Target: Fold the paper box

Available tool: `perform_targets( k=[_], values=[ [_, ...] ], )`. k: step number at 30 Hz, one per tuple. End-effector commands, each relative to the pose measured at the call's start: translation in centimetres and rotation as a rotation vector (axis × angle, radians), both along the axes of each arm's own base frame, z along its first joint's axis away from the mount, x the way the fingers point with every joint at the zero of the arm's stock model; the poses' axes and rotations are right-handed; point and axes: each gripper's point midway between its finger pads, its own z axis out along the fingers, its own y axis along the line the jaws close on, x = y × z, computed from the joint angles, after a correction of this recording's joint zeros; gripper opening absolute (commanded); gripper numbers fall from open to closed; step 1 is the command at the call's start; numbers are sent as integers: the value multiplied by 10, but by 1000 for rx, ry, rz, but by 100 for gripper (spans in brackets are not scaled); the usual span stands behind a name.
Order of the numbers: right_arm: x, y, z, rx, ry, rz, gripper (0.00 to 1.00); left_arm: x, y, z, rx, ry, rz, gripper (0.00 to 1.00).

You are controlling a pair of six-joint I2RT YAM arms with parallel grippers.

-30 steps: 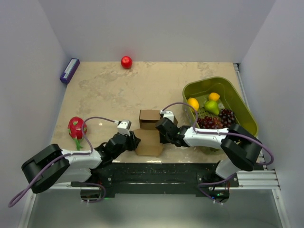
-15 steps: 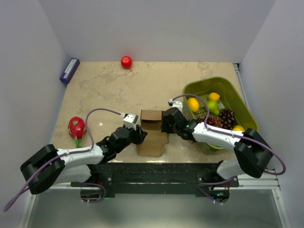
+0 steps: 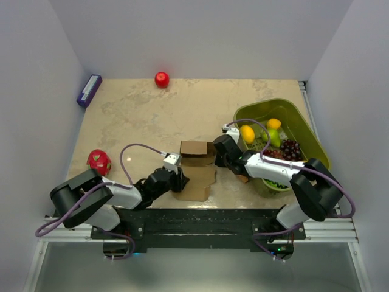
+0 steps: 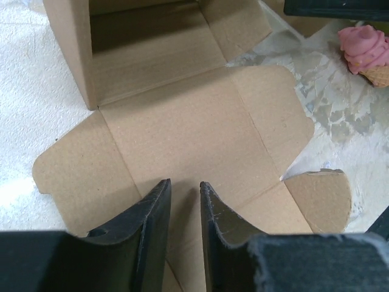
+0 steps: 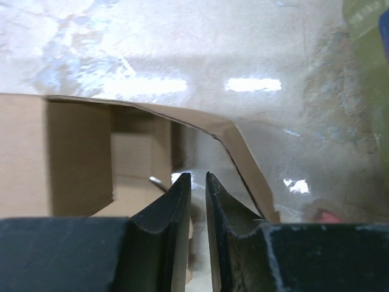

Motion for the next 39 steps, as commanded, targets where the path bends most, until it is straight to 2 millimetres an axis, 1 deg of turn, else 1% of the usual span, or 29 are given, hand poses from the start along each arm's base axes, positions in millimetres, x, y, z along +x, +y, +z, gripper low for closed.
perform_targets(
  k=[1,3,6,8,9,11,12,15,20,21,24,26,29,36,39],
  values=[
    [12,-9,-8,-39,-39,-41,19,-6,3,-9,-9,14,1,30],
    [15,-6,-12,-39,-38,-37,19,-8,3,-12,-6,21,-7,29],
    [20,2,-11,-14,-50,-18,18,-8,2,-13,-6,23,-13,28],
    [20,5,-10,-8,-49,-2,18,-8,1,-13,-7,25,-15,27],
    [25,11,-4,23,-74,3,18,-9,1,-14,-8,28,-19,27],
    [25,14,-1,41,-86,16,18,-10,0,-16,-6,33,-24,27],
    [26,21,4,70,-101,34,18,-10,-2,-16,-10,35,-27,26],
    [26,29,8,109,-118,69,19,-10,-3,-18,-9,39,-31,26],
    [22,41,3,145,-104,126,18,-11,-5,-21,-4,45,-38,26],
    [23,45,5,162,-116,135,18,-11,-6,-20,-6,45,-37,25],
    [22,48,2,176,-114,151,19,-11,-6,-22,-2,47,-37,25],
    [21,52,-3,180,-98,168,18,-11,-7,-24,2,50,-41,25],
    [20,58,-7,197,-93,179,18,-12,-8,-25,3,54,-44,25],
    [18,60,-23,193,-57,186,17,-12,-8,-28,10,59,-42,25],
    [17,57,-18,183,-56,182,17,-11,-6,-28,9,62,-26,24]
  ],
)
